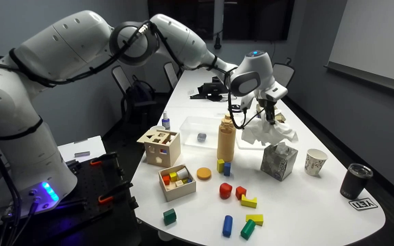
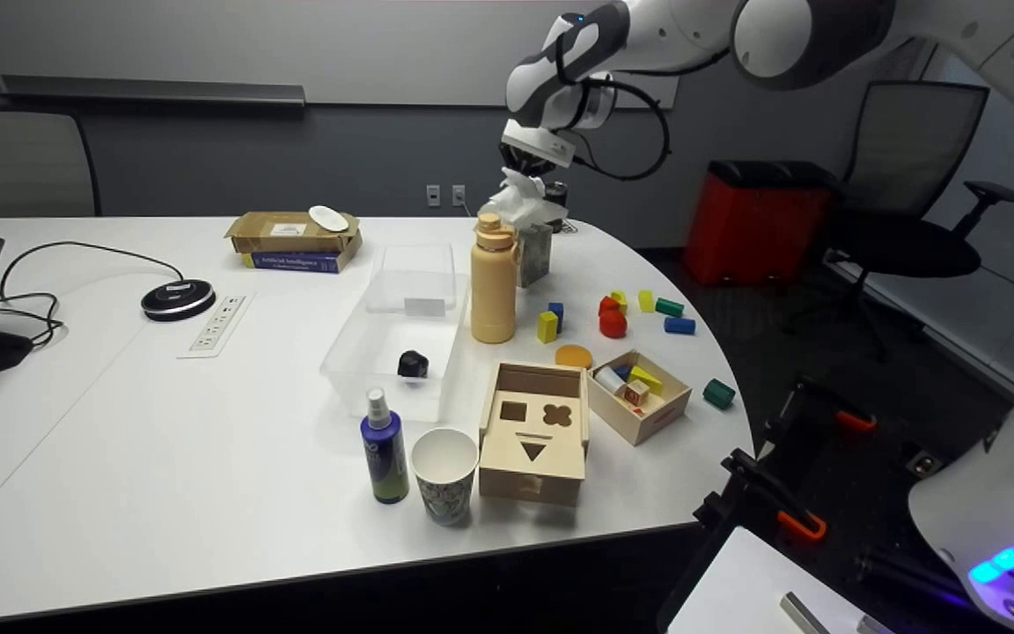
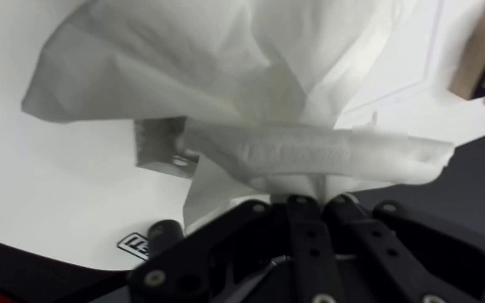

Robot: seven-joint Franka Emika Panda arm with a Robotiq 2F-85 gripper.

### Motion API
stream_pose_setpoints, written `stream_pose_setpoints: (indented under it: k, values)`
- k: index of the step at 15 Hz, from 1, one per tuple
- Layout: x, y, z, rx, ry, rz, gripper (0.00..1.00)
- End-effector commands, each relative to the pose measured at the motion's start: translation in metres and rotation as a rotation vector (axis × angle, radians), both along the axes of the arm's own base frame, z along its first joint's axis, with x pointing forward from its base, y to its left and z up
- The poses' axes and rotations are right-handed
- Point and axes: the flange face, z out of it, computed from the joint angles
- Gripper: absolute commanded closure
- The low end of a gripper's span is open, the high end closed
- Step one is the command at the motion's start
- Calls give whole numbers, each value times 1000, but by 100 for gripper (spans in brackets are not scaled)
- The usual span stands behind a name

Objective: Pick up the wipe and clean the basket

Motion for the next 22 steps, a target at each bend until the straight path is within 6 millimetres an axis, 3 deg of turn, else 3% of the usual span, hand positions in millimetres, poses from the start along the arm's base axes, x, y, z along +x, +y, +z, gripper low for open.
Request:
stream_pose_setpoints:
  k: [1,4,6,8,10,13,17,22]
  values:
    - [-4,74,53,56,-161,63,99]
    - [-15,151,69,124,-229,154,99]
    - [-30,202,65,178,-202,236,99]
    - [-50,236,49,200,-107,302,99]
    - [-74,244,25,166,-18,313,99]
    - [-114,237,-14,122,58,316,99]
    - [-139,228,-64,110,67,287,99]
    - [-150,254,-79,122,43,281,99]
